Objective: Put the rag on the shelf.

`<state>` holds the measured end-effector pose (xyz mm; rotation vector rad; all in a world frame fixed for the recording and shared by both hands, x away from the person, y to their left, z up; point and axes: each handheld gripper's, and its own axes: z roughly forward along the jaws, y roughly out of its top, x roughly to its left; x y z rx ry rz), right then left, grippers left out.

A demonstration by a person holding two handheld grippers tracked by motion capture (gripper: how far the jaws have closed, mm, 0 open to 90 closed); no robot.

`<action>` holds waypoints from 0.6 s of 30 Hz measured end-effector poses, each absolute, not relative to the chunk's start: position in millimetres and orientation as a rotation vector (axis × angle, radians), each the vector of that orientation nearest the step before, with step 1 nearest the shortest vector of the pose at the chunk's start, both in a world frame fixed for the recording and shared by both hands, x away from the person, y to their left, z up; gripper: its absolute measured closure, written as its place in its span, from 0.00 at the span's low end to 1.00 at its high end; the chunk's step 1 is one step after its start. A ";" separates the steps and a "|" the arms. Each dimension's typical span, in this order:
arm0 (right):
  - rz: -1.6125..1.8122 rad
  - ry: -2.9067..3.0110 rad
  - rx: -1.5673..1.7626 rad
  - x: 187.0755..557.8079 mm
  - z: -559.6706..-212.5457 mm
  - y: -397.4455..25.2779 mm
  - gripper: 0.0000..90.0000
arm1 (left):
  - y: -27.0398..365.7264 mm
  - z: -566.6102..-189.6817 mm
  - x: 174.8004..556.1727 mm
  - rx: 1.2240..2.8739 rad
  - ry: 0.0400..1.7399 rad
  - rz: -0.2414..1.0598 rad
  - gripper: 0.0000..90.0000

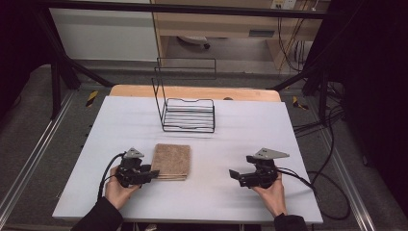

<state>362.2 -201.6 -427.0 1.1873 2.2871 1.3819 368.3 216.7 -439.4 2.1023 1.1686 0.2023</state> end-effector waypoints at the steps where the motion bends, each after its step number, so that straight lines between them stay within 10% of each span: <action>1: 1.382 2.287 1.187 362.2 -427.0 -201.6 0.07 | 215.8 -439.9 368.3 2.108 1.172 0.202 0.61; 18: 1.322 2.450 1.131 375.0 -431.1 -89.3 0.25 | 216.7 -440.9 367.9 2.123 1.188 0.156 0.97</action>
